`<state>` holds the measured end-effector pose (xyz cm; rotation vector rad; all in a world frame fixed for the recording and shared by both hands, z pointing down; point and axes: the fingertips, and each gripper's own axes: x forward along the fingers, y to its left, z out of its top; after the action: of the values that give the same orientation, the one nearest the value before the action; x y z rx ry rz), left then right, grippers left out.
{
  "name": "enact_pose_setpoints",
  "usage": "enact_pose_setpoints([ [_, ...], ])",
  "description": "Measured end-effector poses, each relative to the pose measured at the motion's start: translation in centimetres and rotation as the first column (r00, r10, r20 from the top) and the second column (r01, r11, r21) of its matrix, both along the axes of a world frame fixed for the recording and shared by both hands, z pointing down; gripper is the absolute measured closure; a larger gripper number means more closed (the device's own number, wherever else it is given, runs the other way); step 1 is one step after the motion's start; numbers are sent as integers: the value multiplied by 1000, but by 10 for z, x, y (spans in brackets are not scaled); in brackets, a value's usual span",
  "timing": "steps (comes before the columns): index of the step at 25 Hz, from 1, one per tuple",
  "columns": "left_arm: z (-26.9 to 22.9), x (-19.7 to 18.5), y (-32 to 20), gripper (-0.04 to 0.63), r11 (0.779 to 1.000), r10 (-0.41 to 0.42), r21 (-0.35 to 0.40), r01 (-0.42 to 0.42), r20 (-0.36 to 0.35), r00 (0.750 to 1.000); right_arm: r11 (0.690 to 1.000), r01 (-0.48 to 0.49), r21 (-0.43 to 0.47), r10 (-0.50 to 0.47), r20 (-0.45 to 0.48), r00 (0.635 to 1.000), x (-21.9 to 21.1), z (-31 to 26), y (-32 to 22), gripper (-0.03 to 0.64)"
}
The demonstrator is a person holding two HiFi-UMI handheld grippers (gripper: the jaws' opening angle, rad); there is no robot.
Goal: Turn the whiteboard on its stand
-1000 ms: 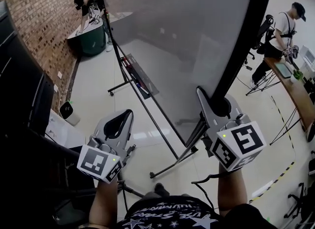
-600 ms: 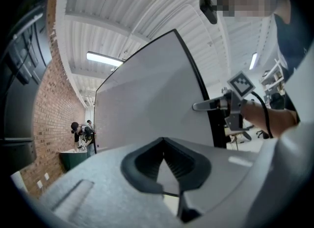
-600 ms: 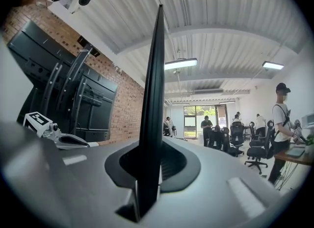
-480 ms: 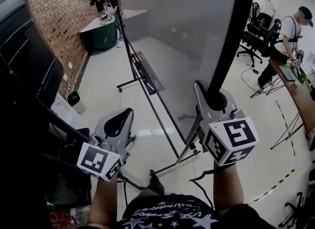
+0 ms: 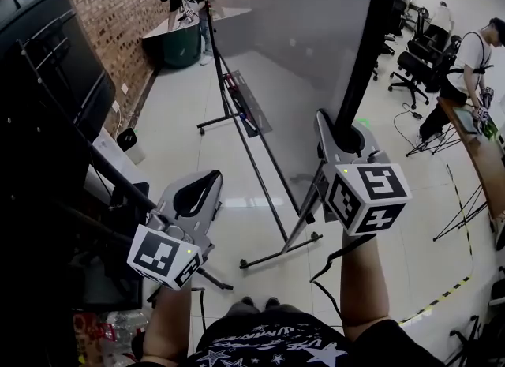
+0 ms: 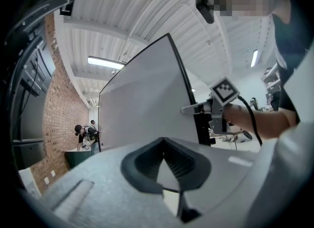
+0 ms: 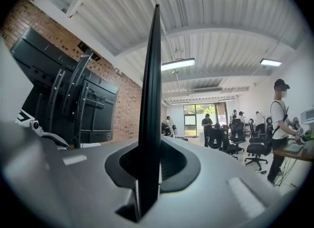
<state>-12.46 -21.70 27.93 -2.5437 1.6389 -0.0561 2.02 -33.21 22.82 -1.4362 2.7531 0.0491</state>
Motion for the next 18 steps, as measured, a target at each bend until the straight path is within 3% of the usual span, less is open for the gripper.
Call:
enact_pose_setpoints([
  [10, 8, -1, 29, 591, 997, 77, -26, -78, -14, 997, 1000, -3, 16, 3, -1, 1000, 39, -4, 48, 572],
  [18, 18, 4, 52, 591, 985, 162, -53, -164, -30, 986, 997, -61, 40, 62, -21, 998, 75, -8, 94, 569],
])
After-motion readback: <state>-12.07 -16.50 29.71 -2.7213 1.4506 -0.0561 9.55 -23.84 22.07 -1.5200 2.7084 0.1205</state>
